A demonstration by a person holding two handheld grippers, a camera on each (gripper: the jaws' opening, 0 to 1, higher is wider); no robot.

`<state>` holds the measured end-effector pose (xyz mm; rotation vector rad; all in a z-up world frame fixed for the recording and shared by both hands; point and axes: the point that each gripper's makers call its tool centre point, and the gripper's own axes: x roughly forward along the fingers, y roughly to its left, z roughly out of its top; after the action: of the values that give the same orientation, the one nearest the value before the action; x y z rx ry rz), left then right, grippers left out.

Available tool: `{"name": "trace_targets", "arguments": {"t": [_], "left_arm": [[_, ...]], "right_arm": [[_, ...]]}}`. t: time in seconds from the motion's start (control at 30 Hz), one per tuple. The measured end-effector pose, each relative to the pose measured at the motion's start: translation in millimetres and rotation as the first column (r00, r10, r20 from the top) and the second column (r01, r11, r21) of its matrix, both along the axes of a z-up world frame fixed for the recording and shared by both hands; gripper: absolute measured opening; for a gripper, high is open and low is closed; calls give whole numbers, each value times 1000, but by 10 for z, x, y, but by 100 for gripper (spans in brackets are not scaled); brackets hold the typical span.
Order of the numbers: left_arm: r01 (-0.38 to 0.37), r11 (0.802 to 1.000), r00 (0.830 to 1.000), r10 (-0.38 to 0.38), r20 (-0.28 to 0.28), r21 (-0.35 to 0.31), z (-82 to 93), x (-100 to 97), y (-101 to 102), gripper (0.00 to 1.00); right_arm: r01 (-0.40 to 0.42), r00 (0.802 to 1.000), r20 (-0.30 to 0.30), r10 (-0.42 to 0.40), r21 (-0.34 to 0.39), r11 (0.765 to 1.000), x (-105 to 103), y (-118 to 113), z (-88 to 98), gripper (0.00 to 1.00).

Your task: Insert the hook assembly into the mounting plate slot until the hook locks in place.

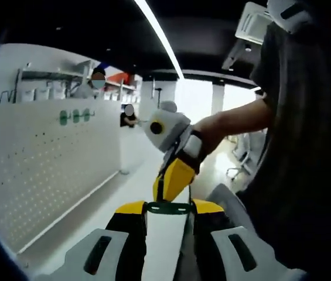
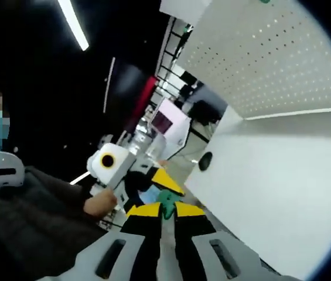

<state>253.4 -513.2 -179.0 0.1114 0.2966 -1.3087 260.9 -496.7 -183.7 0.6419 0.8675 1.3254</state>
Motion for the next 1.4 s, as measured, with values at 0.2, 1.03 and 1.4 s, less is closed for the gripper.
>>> {"name": "trace_targets", "arguments": {"t": [0.2,1.03,1.4], "left_arm": [[27,998,998,-30,48,57,-24,-9,-8,30],[90,976,976,-126,176,198,-27,-8,-6,30],[79,975,974,-120,193,209,-31,19,-15,30]], "right_arm": [[-28,999,-21,28,-6,1000,-33,15,-7,3],[-45,990,-134,50,36,998,-77,15,-17,1],[-37,994,-101,38,18,999,-47,10,-2,1]]}}
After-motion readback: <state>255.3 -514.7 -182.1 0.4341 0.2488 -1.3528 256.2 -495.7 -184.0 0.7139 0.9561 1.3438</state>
